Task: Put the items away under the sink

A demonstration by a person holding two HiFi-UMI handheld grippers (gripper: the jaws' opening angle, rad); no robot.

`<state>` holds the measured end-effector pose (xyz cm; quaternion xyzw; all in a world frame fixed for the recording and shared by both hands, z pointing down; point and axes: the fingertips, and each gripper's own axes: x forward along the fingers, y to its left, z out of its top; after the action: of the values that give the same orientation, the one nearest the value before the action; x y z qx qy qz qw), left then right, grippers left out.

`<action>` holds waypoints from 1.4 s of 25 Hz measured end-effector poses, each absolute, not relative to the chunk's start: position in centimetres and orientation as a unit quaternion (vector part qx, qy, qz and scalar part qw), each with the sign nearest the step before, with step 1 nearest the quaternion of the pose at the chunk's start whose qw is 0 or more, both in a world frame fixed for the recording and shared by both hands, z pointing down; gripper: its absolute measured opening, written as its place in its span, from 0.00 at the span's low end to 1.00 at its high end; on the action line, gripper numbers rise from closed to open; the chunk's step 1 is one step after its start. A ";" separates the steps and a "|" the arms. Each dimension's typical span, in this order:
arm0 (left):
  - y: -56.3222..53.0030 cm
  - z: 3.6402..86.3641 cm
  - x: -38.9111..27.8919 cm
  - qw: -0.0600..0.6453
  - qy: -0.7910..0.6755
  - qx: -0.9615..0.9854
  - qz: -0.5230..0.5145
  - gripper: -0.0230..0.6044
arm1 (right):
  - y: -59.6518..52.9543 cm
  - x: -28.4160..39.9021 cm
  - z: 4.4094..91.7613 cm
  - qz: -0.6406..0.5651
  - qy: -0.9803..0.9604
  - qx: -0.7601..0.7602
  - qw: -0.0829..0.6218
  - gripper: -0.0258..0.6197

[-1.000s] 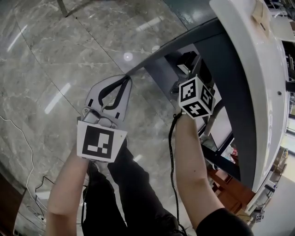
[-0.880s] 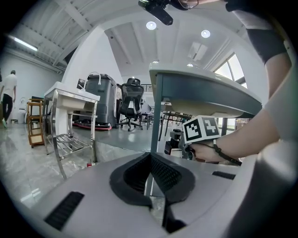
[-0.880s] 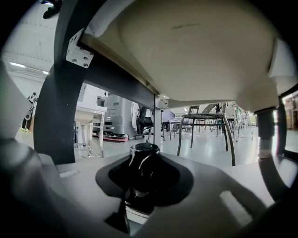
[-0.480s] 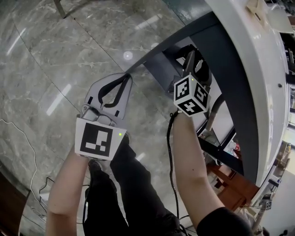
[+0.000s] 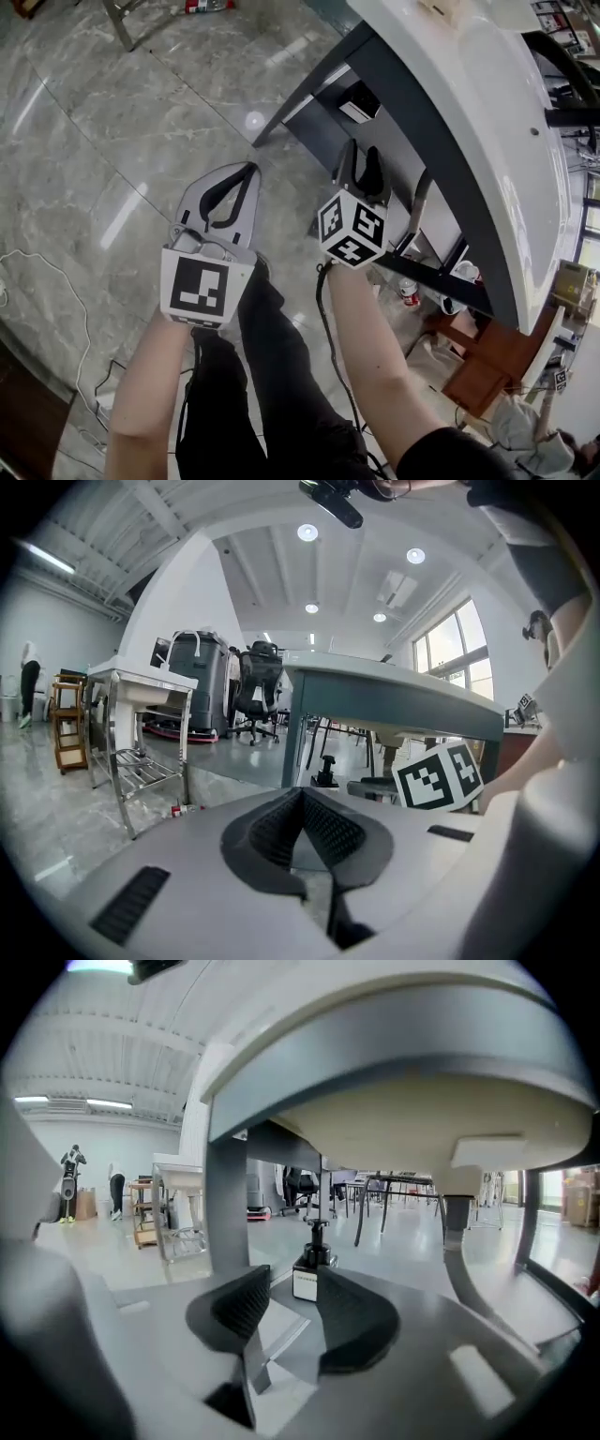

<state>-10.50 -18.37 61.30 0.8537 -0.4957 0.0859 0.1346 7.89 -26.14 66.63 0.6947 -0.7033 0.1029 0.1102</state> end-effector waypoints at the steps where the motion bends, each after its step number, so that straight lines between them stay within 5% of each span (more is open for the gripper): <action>1: -17.4 60.7 -10.7 0.137 -0.495 0.854 0.085 0.05 | -24.6 7.3 66.2 0.109 -0.704 0.693 0.114 0.26; 5: -13.1 57.6 -12.0 0.141 -0.494 0.853 0.087 0.05 | -19.0 5.2 63.5 0.137 -0.697 0.695 0.111 0.10; 10: -8.2 51.8 -14.1 0.136 -0.491 0.856 0.089 0.05 | -13.8 1.9 58.2 0.156 -0.698 0.691 0.107 0.05; 25: -1.1 36.7 -18.7 0.067 -0.494 0.865 0.064 0.05 | -3.5 -3.9 39.1 0.121 -0.758 0.637 0.065 0.04; 35: 0.3 31.1 -19.5 0.065 -0.502 0.861 0.049 0.05 | -2.3 -1.1 32.5 0.104 -0.755 0.646 0.046 0.04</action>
<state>-19.48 0.30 31.11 0.8612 -0.5017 0.0485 0.0653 -1.10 -2.33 32.53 0.6463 -0.7545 0.1041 0.0460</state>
